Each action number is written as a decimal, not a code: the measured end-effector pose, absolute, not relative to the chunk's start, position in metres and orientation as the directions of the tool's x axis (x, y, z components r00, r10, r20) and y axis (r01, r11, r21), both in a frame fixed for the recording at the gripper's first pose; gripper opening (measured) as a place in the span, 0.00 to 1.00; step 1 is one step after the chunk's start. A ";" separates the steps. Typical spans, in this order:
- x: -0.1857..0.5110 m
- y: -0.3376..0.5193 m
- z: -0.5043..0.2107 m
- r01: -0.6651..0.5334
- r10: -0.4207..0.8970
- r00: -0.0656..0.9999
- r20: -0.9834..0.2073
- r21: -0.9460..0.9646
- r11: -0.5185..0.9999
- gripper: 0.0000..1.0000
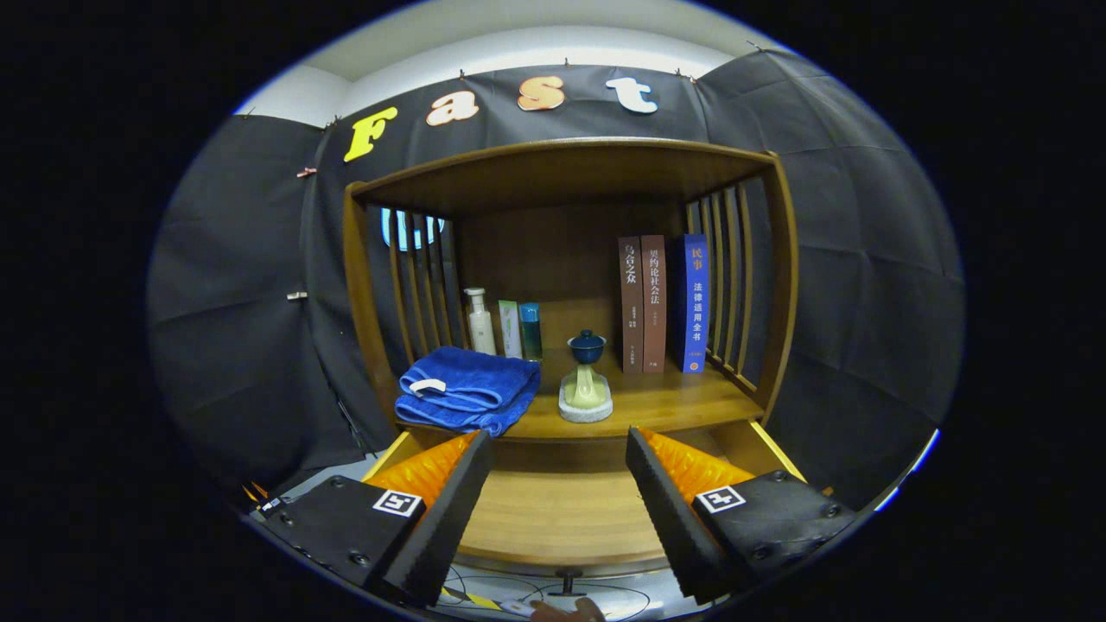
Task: Pull open the drawer, take out the items inside it, and place them on the countertop above the cabinet.
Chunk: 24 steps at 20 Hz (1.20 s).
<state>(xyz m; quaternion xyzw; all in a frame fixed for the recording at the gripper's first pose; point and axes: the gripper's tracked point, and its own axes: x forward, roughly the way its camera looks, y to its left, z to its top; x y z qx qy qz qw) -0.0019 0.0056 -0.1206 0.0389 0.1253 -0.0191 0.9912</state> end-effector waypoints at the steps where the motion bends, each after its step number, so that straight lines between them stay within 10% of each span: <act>1: -0.014 0.008 -0.128 0.048 -0.028 0.972 -0.234 0.080 0.996 1.00; 24: -0.058 -0.001 -0.308 0.128 -0.083 0.912 -0.401 0.086 0.988 0.99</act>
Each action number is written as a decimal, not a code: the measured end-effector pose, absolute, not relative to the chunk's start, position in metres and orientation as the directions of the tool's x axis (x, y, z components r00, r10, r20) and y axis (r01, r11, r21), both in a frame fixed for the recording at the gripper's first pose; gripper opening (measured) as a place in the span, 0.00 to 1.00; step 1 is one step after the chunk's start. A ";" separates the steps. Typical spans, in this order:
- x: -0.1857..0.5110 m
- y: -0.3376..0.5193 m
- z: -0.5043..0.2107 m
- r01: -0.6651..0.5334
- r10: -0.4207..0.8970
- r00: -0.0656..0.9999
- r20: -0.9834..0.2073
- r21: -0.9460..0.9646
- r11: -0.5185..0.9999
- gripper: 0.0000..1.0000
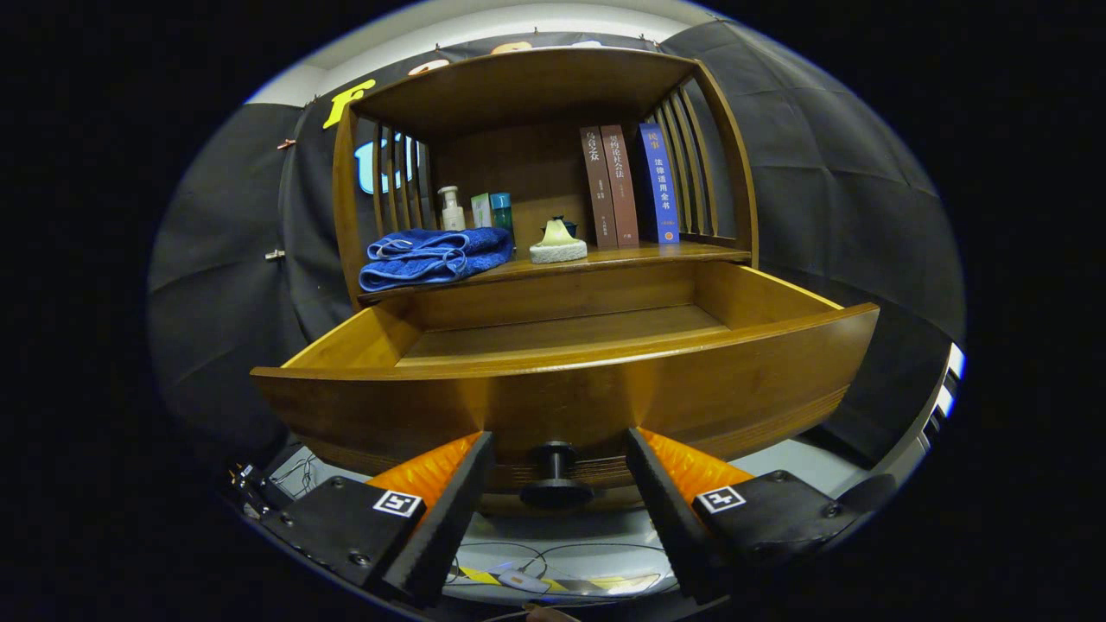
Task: Pull open the drawer, take out the items inside it, and place them on the countertop above the cabinet.
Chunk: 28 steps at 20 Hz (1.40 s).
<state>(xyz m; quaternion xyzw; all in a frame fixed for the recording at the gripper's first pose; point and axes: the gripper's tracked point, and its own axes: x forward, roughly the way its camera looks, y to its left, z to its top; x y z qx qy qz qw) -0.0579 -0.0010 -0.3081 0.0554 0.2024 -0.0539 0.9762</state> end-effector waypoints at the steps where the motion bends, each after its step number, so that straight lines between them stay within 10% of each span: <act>1: -0.057 -0.001 -0.308 0.126 -0.084 0.913 -0.399 0.080 0.989 0.99; 28: 0.118 -0.023 -0.328 0.131 -0.104 0.904 -0.415 0.037 0.991 0.99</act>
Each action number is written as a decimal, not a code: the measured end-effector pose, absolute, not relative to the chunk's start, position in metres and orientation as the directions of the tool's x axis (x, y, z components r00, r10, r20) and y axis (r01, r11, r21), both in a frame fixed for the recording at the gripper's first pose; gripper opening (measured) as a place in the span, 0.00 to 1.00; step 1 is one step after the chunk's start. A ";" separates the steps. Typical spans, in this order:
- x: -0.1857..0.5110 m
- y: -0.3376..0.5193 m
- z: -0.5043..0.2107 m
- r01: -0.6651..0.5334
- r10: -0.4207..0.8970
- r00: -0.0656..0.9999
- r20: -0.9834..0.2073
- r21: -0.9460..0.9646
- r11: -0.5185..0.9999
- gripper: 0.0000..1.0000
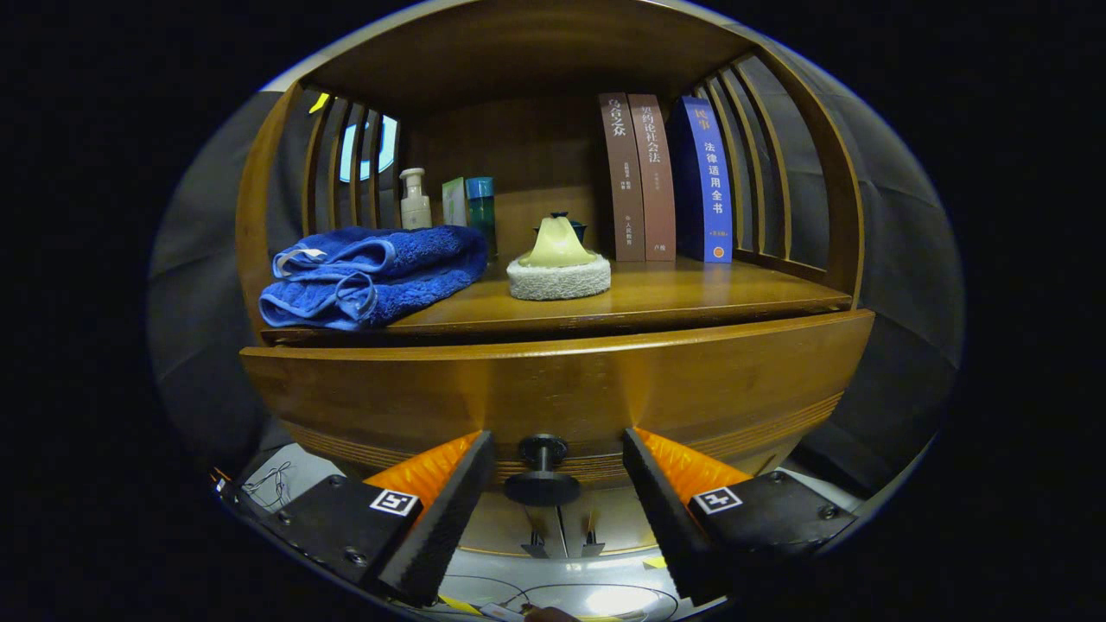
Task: Pull open the drawer, take out the items inside it, and place them on the countertop above the cabinet.
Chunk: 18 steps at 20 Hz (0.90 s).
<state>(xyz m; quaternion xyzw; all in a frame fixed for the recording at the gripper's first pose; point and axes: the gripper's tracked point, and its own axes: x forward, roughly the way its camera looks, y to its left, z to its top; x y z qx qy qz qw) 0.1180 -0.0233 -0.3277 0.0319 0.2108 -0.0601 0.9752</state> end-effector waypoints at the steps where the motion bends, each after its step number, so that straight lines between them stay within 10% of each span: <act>1: 0.122 -0.024 -0.328 0.131 -0.104 0.904 -0.415 0.038 0.991 0.99; 18: 0.124 -0.028 -0.317 0.133 -0.127 0.910 -0.395 -0.014 0.991 0.99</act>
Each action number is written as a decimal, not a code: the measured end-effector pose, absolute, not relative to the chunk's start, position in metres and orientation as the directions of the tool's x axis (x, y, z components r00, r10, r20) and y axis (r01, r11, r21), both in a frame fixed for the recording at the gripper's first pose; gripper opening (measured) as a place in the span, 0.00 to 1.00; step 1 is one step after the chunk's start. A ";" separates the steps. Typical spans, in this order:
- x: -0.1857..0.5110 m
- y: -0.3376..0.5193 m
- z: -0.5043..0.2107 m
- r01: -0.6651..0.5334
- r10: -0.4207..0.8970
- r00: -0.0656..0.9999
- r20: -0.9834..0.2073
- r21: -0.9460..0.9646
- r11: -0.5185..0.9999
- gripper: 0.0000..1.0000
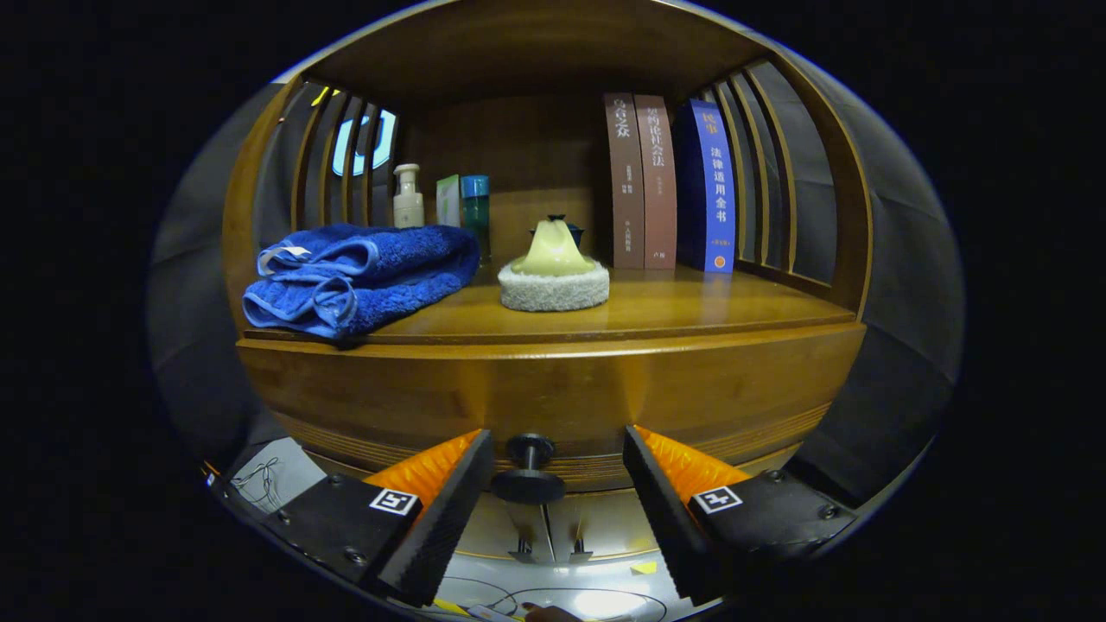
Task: Pull open the drawer, take out the items inside it, and place them on the countertop above the cabinet.
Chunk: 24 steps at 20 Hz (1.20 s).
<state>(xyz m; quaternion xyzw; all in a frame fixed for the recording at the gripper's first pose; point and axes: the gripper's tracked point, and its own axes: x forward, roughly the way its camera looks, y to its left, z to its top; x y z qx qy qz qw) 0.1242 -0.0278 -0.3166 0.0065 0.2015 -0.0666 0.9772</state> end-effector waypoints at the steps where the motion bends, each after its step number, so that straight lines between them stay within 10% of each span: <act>1: 0.122 -0.027 -0.311 0.130 -0.125 0.913 -0.388 -0.016 0.991 0.99; 24: 0.000 0.014 -0.050 0.062 -0.069 0.990 -0.121 -0.061 0.996 0.99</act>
